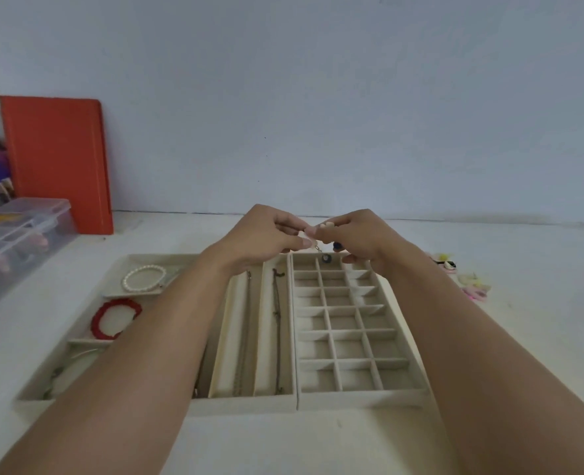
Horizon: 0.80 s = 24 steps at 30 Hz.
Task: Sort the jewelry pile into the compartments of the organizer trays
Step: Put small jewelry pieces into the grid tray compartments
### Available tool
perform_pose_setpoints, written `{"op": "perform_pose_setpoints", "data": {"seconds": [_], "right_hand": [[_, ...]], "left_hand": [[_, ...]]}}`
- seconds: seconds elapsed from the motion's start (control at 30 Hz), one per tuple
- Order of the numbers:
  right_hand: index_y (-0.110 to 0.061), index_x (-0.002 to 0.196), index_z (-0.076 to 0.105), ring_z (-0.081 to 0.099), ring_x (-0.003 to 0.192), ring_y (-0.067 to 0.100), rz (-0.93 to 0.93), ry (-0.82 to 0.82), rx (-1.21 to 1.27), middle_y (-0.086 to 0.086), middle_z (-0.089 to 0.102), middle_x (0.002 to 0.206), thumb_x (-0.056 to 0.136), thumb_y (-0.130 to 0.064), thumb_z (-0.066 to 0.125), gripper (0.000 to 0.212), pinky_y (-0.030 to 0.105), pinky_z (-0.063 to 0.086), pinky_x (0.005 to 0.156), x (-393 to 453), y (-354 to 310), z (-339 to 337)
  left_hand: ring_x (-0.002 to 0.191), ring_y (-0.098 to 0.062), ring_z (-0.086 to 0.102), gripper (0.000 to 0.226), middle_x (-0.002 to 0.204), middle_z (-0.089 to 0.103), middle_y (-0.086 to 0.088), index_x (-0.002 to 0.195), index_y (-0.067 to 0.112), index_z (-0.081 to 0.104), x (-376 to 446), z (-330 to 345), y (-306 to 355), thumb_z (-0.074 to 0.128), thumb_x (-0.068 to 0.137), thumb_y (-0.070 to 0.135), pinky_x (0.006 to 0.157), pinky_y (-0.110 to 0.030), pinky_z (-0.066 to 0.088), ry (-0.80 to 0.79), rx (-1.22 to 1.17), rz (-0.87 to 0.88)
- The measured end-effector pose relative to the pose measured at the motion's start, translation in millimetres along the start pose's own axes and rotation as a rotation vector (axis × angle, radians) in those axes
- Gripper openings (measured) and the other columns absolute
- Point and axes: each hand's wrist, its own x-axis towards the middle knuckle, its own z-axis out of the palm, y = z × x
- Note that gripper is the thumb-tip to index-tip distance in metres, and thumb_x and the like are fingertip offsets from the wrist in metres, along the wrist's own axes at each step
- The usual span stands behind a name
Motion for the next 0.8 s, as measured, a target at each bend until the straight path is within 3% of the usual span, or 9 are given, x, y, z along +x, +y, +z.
{"op": "perform_pose_setpoints", "data": {"seconds": [0.13,0.3,0.4,0.5,0.57,0.7,0.8], "right_hand": [[-0.027,0.092,0.079,0.058,0.078,0.01,-0.042,0.001,-0.063,-0.007,0.069,0.093,0.082,-0.055,0.076,0.03,0.023,0.047,0.069,3,1,0],[-0.019,0.094,0.076,0.062,0.075,0.009,-0.092,-0.04,-0.226,0.0,0.074,0.113,0.1,-0.048,0.056,0.036,0.022,0.044,0.067,7,1,3],[-0.015,0.097,0.078,0.057,0.067,0.005,-0.128,0.001,-0.265,-0.003,0.075,0.097,0.099,-0.044,0.058,0.036,0.018,0.041,0.062,6,-1,6],[-0.014,0.083,0.081,0.048,0.041,0.0,-0.15,0.113,-0.186,-0.007,0.068,0.066,0.089,-0.043,0.074,0.03,0.009,0.032,0.041,4,0,5],[-0.015,0.079,0.081,0.047,0.037,-0.001,-0.167,0.126,-0.185,-0.003,0.07,0.067,0.082,-0.042,0.081,0.027,0.008,0.03,0.038,3,1,5],[-0.017,0.079,0.081,0.054,0.042,-0.004,-0.153,0.078,-0.242,-0.003,0.074,0.069,0.078,-0.04,0.085,0.023,0.006,0.036,0.043,4,3,10],[-0.019,0.084,0.081,0.06,0.055,0.002,-0.119,-0.007,-0.318,0.002,0.075,0.073,0.085,-0.036,0.08,0.017,0.016,0.046,0.058,8,4,13]], "left_hand": [[0.069,-0.008,0.064,0.018,0.079,0.07,0.001,0.097,0.014,0.078,4,-1,-4,0.081,0.08,0.008,0.075,-0.024,0.055,0.165,0.07,-0.034],[0.072,-0.004,0.059,0.01,0.078,0.064,0.009,0.093,0.02,0.074,9,-1,-11,0.077,0.085,0.014,0.063,-0.014,0.04,0.337,0.142,-0.027],[0.073,-0.01,0.058,0.009,0.077,0.061,0.006,0.089,0.022,0.072,10,-1,-14,0.078,0.084,0.017,0.062,-0.017,0.04,0.357,0.159,-0.052],[0.076,-0.014,0.06,0.009,0.077,0.061,0.005,0.089,0.022,0.072,12,0,-17,0.078,0.084,0.018,0.064,-0.021,0.044,0.363,0.182,-0.07],[0.077,-0.018,0.064,0.008,0.076,0.063,0.005,0.087,0.022,0.071,12,0,-15,0.077,0.084,0.017,0.072,-0.025,0.051,0.382,0.194,-0.062],[0.079,-0.022,0.07,0.013,0.073,0.068,0.005,0.074,0.028,0.067,12,-1,-13,0.073,0.086,0.026,0.082,-0.038,0.058,0.438,0.193,-0.039],[0.068,-0.016,0.07,0.01,0.063,0.071,0.006,0.077,0.029,0.068,12,0,-12,0.068,0.086,0.031,0.08,-0.041,0.059,0.486,0.181,-0.032]]}}
